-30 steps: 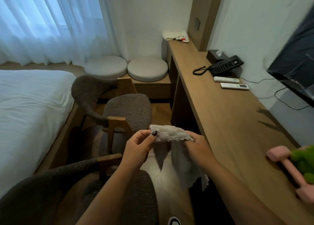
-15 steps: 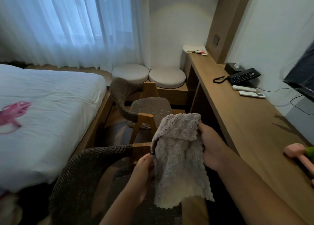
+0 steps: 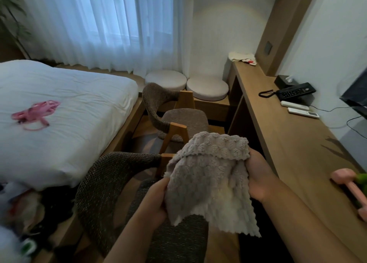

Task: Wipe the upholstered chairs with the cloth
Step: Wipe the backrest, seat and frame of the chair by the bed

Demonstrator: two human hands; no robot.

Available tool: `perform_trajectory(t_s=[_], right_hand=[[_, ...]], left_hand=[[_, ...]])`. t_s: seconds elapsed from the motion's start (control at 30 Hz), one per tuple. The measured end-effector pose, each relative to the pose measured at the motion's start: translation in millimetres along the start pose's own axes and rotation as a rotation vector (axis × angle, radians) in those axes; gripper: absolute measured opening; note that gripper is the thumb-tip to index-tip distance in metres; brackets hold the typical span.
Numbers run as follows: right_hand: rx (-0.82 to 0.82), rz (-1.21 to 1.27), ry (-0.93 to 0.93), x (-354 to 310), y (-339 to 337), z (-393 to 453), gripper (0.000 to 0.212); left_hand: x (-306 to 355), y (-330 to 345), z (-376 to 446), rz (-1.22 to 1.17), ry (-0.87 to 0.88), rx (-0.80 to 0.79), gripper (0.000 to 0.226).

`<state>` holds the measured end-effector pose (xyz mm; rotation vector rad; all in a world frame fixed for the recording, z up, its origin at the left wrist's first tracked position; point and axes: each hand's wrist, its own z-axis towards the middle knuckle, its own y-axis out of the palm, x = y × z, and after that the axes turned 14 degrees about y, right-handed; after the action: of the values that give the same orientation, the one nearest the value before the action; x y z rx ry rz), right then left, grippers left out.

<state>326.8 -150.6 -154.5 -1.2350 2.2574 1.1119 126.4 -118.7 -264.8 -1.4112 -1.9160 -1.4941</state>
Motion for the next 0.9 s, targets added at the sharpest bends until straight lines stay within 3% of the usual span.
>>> perform_trajectory(t_s=[0.1, 0.2, 0.3, 0.43, 0.53, 0.63, 0.8, 0.9], right_hand=[[0.056, -0.005, 0.01, 5, -13, -14, 0.047], [0.122, -0.019, 0.003, 11, -24, -27, 0.046], [0.186, -0.082, -0.024, 20, -33, -38, 0.039], [0.358, -0.444, -0.21, 30, -25, -44, 0.025], [0.431, -0.598, -0.362, 34, -7, -43, 0.028], [0.434, -0.592, -0.426, 40, 15, -38, 0.036], [0.499, -0.464, -0.416, 58, 76, -13, 0.021], [0.555, -0.414, -0.393, 72, 115, 14, 0.023]], left_hand=[[11, -4, -10, -0.01, 0.138, 0.076, 0.038], [24, -8, -21, -0.058, 0.258, 0.035, 0.044], [34, -11, -31, 0.066, 0.382, 0.026, 0.02], [47, -12, -37, 0.337, 0.49, 0.124, 0.014], [62, -14, -33, 0.363, 0.515, 0.225, 0.019], [84, -20, -27, 0.396, 0.565, 0.21, 0.021], [129, -53, -17, 0.51, 0.657, 0.214, 0.025], [163, -96, -12, 0.563, 0.652, 0.246, 0.03]])
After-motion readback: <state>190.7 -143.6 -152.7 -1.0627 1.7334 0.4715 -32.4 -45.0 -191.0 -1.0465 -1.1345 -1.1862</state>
